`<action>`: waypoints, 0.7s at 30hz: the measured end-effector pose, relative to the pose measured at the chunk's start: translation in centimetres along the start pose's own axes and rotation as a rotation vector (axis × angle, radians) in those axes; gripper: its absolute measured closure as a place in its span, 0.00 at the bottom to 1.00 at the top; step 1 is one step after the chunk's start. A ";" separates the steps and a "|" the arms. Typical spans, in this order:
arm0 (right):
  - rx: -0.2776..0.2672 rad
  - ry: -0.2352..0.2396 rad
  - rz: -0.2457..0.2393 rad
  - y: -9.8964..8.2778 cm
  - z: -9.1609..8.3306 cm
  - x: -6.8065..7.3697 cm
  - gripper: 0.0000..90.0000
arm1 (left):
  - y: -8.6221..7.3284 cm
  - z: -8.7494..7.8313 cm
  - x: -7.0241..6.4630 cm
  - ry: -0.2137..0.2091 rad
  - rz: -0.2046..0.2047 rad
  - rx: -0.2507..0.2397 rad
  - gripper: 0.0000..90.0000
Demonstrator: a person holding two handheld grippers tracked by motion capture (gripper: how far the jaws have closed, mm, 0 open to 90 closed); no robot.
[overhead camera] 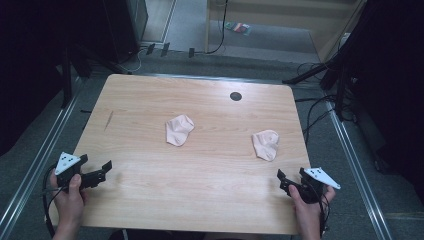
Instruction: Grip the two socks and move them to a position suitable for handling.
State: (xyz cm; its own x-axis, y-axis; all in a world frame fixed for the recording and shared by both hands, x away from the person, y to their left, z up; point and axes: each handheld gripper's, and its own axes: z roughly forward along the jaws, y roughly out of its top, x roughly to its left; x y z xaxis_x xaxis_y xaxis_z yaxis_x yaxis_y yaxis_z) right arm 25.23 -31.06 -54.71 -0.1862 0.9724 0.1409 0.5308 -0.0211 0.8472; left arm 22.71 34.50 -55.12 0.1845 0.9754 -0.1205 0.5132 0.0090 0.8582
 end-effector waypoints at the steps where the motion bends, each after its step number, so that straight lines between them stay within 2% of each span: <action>1: 0.000 0.000 0.002 0.0 0.0 0.0 0.14 | 0.0 0.0 0.0 -0.001 -0.001 0.000 0.07; 7: -0.005 -0.028 -0.027 0.2 -0.1 0.2 0.15 | 0.0 0.0 0.0 -0.003 -0.007 -0.003 0.07; 10: -0.008 -0.022 -0.027 0.6 -0.2 0.6 0.15 | 0.0 -0.1 0.0 -0.010 -0.010 -0.007 0.07; 16: -0.036 -0.011 -0.066 3.3 0.3 2.9 0.20 | 0.0 0.0 0.1 -0.010 -0.012 -0.006 0.07; 21: -0.005 -0.012 -0.087 5.6 2.0 4.0 0.30 | 0.0 0.0 0.1 -0.012 -0.016 -0.001 0.07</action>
State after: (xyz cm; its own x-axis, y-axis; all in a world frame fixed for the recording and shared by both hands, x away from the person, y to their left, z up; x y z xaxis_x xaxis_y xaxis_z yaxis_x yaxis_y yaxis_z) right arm 29.06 -26.79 -50.43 -0.2213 0.9734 0.0601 0.5085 0.0626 0.8588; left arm 22.71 34.65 -55.13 0.1866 0.9724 -0.1400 0.5153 0.0244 0.8567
